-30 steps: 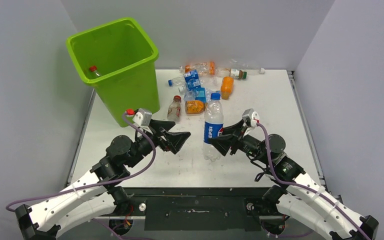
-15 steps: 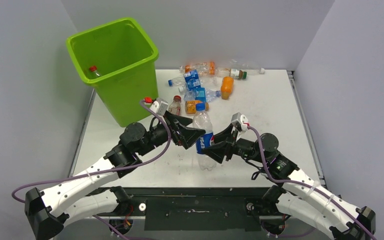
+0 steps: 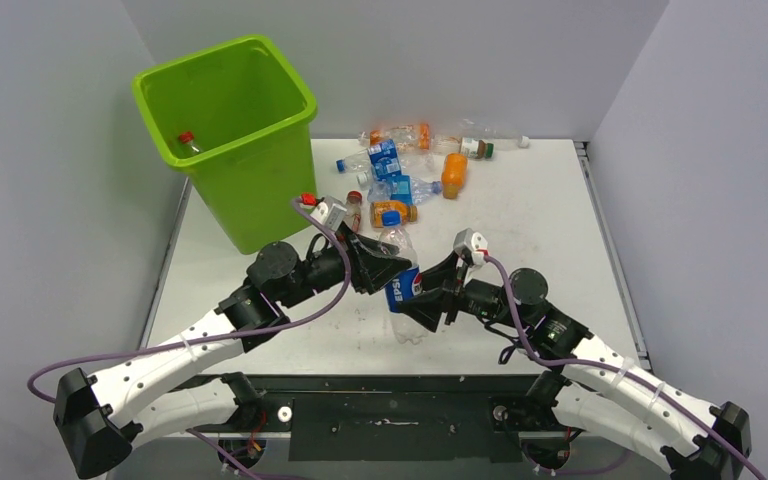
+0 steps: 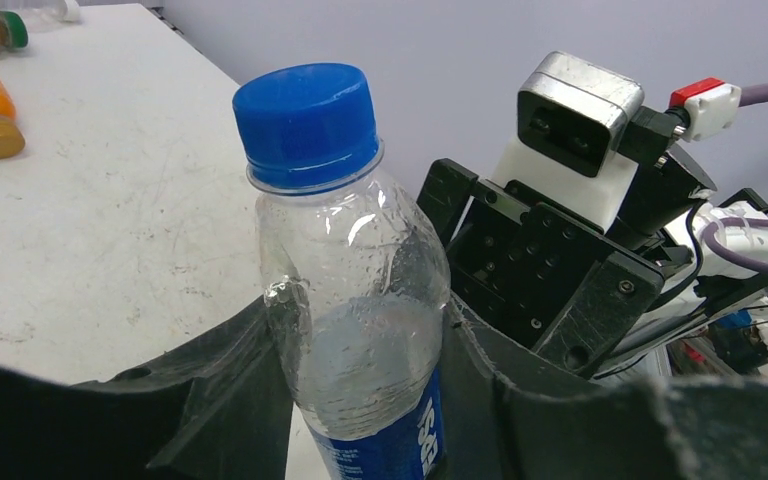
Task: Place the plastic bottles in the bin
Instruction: Place the plastic bottle in the trash bin.
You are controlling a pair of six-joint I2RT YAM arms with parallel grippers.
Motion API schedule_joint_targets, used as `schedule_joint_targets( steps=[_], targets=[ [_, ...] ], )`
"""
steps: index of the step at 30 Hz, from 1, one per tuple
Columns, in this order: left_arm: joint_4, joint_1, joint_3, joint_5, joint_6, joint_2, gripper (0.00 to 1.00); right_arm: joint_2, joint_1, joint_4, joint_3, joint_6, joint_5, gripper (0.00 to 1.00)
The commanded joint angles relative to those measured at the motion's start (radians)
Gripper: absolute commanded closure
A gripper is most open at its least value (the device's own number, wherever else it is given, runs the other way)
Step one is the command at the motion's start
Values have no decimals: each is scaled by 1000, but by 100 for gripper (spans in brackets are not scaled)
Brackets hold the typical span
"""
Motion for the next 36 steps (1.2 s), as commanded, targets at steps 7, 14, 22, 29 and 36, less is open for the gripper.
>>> schedule_joint_targets(
  steps=[7,14,22,29,36],
  targets=[
    [179,0,-6,18,-15,-49,76,79,27,-28,26,-20,108,71],
    [147,-1,1,-25,-12,-77,12,46,42,0,0,-30,145,95],
    [-64,33,148,-179,41,-84,3,4,59,-67,19,-94,222,95],
    [-284,120,354,-70,-1,49,8,10,88,-93,41,-131,267,95],
    [-442,122,444,-22,22,153,13,4,116,-98,49,-136,291,95]
  ],
)
